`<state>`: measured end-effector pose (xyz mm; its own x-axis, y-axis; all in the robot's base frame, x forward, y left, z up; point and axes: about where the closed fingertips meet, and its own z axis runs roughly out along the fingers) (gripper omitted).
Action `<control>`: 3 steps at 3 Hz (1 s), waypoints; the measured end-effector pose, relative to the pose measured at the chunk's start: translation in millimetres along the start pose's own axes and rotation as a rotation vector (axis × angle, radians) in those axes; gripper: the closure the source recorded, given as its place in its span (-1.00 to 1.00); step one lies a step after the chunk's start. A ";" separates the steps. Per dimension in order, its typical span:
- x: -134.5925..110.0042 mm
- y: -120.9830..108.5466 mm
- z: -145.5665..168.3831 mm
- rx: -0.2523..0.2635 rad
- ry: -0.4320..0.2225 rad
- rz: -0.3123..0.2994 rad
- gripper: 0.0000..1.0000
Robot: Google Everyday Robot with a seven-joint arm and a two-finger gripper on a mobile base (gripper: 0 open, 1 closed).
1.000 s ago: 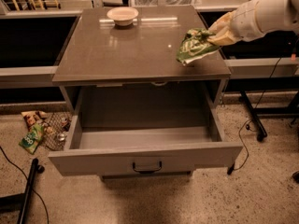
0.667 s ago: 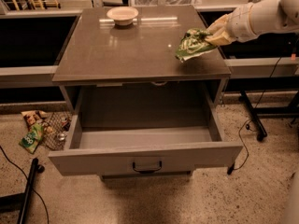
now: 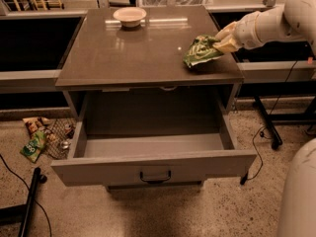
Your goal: Pick green jalapeno chip bag from top drawer and place on counter
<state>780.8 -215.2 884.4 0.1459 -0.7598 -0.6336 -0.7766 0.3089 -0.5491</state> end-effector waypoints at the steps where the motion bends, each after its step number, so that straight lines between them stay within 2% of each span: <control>1: 7.2 1.0 8.6 -0.008 -0.004 0.021 -0.71; 2: 7.7 6.6 -2.1 -0.016 -0.025 0.024 -1.00; 3: -1.5 24.0 -46.7 -0.031 -0.084 0.013 -1.00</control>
Offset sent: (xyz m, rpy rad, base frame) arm -0.0227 -0.0192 0.0012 0.0504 0.0100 0.0177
